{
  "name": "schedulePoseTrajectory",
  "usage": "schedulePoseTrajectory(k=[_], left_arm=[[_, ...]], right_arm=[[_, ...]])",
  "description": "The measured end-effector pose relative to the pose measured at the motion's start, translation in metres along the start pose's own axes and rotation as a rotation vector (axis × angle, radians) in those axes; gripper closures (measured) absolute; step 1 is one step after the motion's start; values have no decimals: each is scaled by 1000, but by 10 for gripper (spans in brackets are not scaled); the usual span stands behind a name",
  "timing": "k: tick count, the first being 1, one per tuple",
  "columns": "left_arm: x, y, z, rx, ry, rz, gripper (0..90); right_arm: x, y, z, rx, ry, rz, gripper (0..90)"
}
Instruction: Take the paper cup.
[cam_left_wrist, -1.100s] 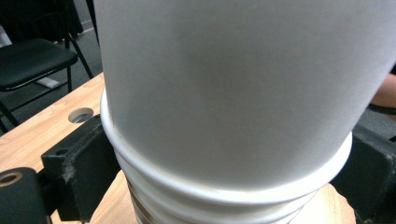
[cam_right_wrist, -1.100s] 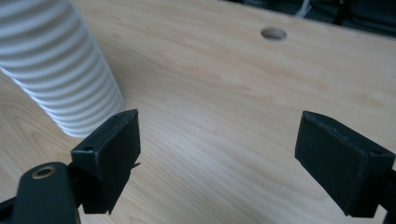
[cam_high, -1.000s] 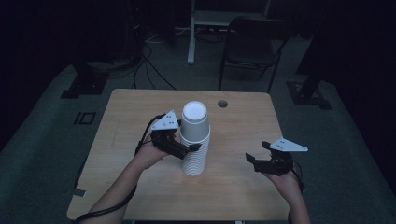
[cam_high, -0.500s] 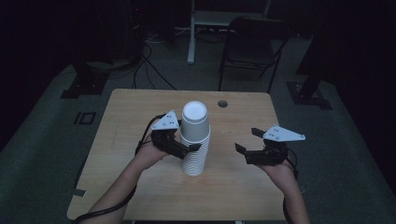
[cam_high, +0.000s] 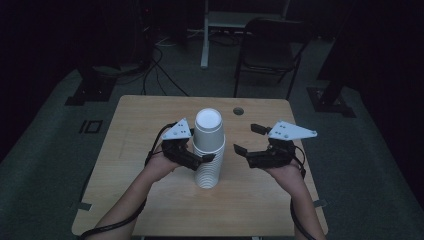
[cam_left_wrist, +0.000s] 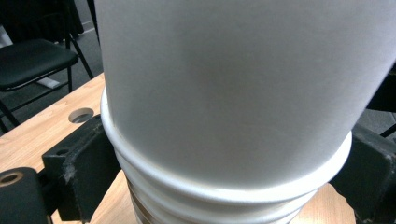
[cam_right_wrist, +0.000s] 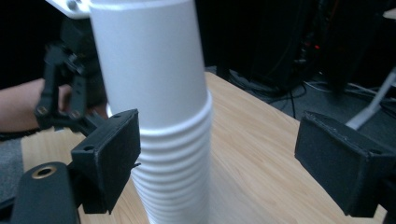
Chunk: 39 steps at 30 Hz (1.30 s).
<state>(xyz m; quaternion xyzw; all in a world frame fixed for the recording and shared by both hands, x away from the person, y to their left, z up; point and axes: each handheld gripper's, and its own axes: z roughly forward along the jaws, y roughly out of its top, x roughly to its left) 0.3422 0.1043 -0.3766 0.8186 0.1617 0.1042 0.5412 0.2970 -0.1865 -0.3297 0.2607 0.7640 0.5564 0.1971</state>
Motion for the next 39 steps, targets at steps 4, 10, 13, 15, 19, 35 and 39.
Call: schedulePoseTrajectory(k=[4, 10, 13, 15, 19, 35, 39], left_arm=[[0, 0, 0, 2, 1, -1, 59], [0, 0, 0, 2, 1, -1, 59], [0, 0, 0, 0, 1, -2, 59], [-1, 0, 0, 0, 2, -3, 60], [-1, 0, 0, -1, 3, -3, 60], [-1, -1, 0, -2, -1, -1, 60], [-1, -1, 0, -2, -1, -3, 60]], right_arm=[[6, 10, 9, -5, 34, -13, 138], [14, 25, 20, -23, 66, -35, 139], [19, 32, 26, -26, 76, -45, 144], [21, 36, 30, -27, 84, -53, 144], [25, 41, 40, -18, 100, -64, 144], [29, 41, 65, -15, 114, -56, 166], [31, 43, 67, -17, 103, -55, 177]])
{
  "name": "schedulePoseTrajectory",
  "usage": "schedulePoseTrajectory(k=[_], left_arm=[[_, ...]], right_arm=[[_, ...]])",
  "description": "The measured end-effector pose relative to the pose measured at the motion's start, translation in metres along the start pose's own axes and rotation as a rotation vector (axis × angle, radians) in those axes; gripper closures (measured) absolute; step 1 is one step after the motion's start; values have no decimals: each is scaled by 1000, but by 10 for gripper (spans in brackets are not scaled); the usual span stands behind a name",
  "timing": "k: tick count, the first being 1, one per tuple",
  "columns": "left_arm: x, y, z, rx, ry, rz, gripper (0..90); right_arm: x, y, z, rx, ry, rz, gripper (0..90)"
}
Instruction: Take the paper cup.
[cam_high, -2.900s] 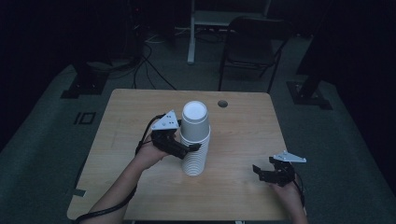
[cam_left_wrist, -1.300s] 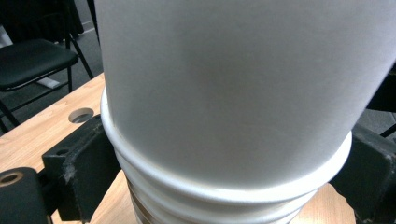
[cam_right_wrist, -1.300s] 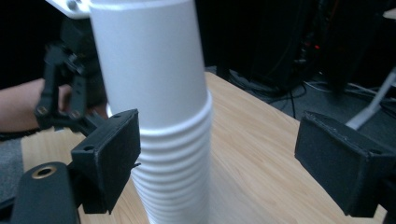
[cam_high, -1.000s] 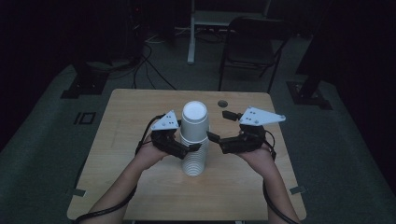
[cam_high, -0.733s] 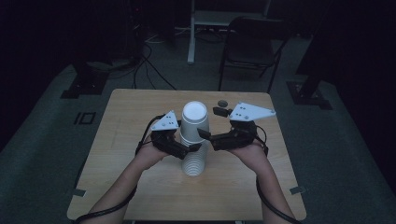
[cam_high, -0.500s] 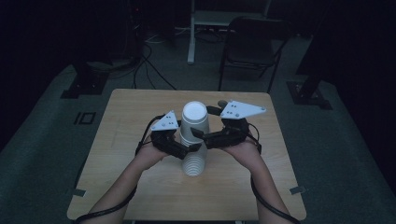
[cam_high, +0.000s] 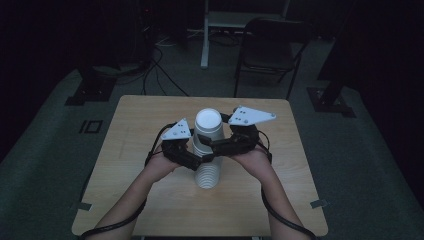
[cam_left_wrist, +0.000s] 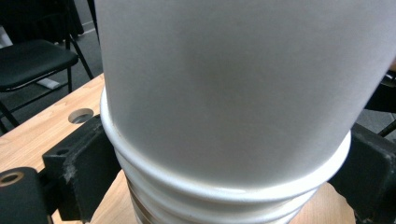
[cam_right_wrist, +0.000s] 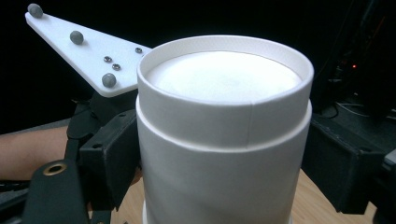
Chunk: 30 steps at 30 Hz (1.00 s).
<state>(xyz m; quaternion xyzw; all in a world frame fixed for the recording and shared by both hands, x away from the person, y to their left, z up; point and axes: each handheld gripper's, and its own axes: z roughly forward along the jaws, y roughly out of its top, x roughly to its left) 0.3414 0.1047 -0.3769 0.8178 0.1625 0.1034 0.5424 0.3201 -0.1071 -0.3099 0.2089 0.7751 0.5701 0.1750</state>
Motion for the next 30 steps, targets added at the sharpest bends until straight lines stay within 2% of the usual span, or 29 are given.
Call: schedulePoseTrajectory(k=[13, 18, 23, 30], left_arm=[[1, 1, 1, 0, 4, -5, 60], [0, 1, 0, 5, 1, -1, 60], [0, 1, 0, 7, 2, -3, 60], [0, 1, 0, 9, 2, -3, 60]], right_arm=[[1, 4, -1, 7, -19, -24, 196], [0, 11, -7, -42, -9, -2, 202], [0, 21, -9, -47, -18, -6, 201], [-2, 31, -17, -91, -16, 7, 202]])
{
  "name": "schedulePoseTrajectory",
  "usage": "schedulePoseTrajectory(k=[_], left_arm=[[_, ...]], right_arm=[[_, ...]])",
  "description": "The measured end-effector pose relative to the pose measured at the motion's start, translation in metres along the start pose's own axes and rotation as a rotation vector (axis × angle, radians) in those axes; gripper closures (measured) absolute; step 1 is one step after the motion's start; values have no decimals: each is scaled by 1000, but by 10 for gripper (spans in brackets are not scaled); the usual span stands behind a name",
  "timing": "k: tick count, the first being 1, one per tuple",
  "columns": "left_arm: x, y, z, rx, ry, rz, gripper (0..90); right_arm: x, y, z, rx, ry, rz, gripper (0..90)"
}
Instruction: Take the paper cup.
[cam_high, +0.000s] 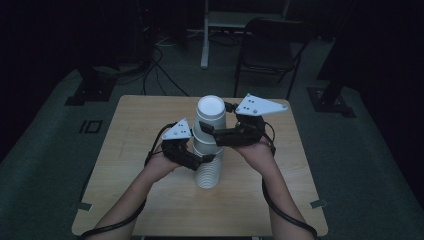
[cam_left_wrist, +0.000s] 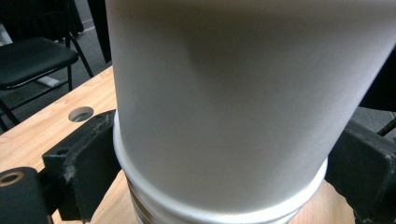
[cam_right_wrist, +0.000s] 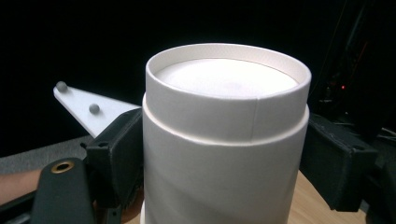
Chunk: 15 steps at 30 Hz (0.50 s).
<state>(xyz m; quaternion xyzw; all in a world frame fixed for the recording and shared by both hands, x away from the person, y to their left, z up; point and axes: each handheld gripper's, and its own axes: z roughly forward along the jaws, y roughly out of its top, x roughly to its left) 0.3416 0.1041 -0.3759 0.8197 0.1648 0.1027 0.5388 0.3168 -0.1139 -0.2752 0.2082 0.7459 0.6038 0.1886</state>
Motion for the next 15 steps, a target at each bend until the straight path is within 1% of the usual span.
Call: schedulePoseTrajectory(k=[3, 5, 9, 13, 15], left_arm=[[0, 0, 0, 1, 0, 1, 60], [0, 0, 0, 1, 1, 1, 59], [0, 0, 0, 3, 1, 0, 60], [0, 1, 0, 6, 1, 1, 59], [0, 1, 0, 7, 0, 1, 59]], right_arm=[[0, 5, -4, -17, 5, 6, 202], [-1, 8, -7, -42, 29, 17, 202], [0, 16, -12, -65, 40, 15, 202], [2, 21, -17, -77, 31, 4, 202], [2, 24, -21, -81, 15, -5, 202]])
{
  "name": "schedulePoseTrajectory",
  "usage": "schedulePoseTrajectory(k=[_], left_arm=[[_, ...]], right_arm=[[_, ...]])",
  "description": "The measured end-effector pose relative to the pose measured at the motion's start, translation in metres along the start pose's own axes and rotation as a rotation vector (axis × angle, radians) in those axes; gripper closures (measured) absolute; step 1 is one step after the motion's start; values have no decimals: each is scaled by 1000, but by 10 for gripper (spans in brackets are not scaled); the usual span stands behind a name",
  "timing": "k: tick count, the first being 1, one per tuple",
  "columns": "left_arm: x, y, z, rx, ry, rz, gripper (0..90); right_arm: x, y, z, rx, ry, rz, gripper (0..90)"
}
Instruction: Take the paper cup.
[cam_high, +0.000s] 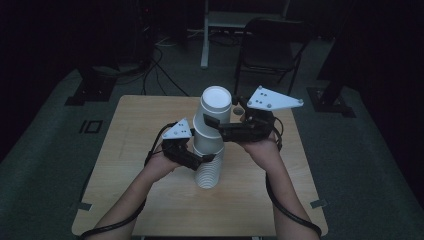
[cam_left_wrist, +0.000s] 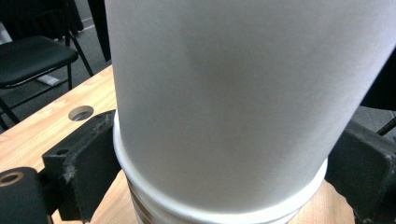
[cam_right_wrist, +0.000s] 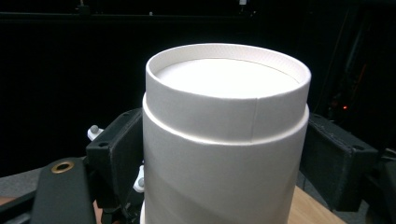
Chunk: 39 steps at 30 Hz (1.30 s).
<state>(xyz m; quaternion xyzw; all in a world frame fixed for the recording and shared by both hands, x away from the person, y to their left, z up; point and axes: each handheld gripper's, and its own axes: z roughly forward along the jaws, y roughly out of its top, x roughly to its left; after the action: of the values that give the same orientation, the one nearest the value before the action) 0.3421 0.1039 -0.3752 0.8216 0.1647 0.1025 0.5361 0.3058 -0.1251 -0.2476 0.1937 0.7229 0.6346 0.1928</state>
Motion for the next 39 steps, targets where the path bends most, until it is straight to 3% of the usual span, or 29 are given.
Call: schedulePoseTrajectory(k=[11, 18, 29, 39], left_arm=[[-1, 0, 0, -2, 0, -1, 59], [-1, 0, 0, 0, -1, -3, 59], [-1, 0, 0, -1, 1, -2, 59], [-1, 1, -1, 8, 5, -6, 56]], right_arm=[[0, 10, -28, -23, -55, -31, 203], [-5, 6, -54, -35, -107, -34, 203], [-13, -17, -82, -35, -154, -13, 203], [-15, -56, -88, -6, -177, 28, 203]])
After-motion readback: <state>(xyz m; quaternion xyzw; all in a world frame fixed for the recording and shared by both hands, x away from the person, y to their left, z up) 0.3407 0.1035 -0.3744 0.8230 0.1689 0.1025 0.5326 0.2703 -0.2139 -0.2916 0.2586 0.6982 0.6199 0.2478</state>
